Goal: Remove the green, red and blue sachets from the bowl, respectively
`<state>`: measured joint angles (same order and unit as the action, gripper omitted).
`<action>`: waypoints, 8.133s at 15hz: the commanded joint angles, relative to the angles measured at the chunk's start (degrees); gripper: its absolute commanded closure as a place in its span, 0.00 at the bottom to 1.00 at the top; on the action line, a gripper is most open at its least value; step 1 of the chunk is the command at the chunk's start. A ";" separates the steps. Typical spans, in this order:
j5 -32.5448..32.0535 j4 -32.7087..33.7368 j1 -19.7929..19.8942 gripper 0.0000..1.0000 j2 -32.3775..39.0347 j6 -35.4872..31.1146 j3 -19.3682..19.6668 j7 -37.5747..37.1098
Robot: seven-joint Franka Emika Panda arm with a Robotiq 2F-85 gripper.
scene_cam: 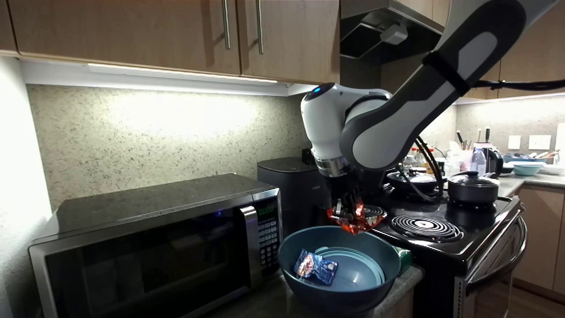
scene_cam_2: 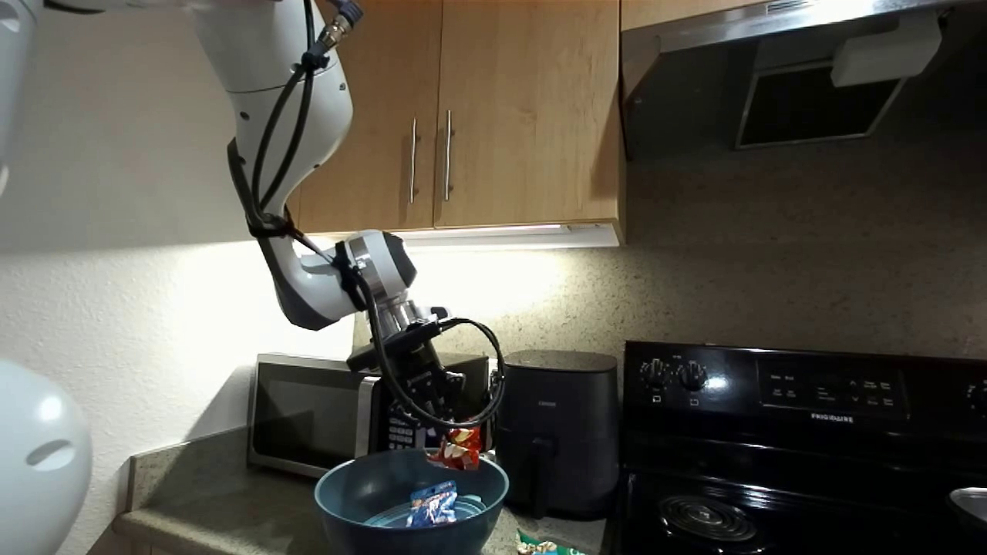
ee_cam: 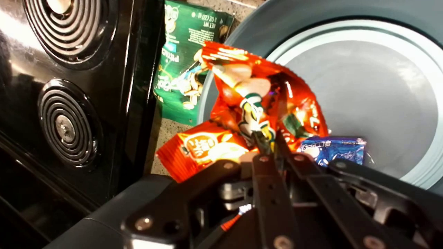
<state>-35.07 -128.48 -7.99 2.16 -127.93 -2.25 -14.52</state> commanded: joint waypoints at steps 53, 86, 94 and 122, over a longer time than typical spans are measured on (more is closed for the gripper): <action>-5.65 11.42 -2.63 0.00 10.82 1.95 2.40 -16.98; 12.01 16.88 -2.60 0.93 24.50 -4.20 3.58 5.33; 4.14 13.59 -4.04 1.00 17.14 -1.56 9.76 -6.39; 6.63 3.95 7.08 1.00 7.98 7.06 7.01 -9.63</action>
<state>-32.34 -126.11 -3.49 6.81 -118.22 4.90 -28.38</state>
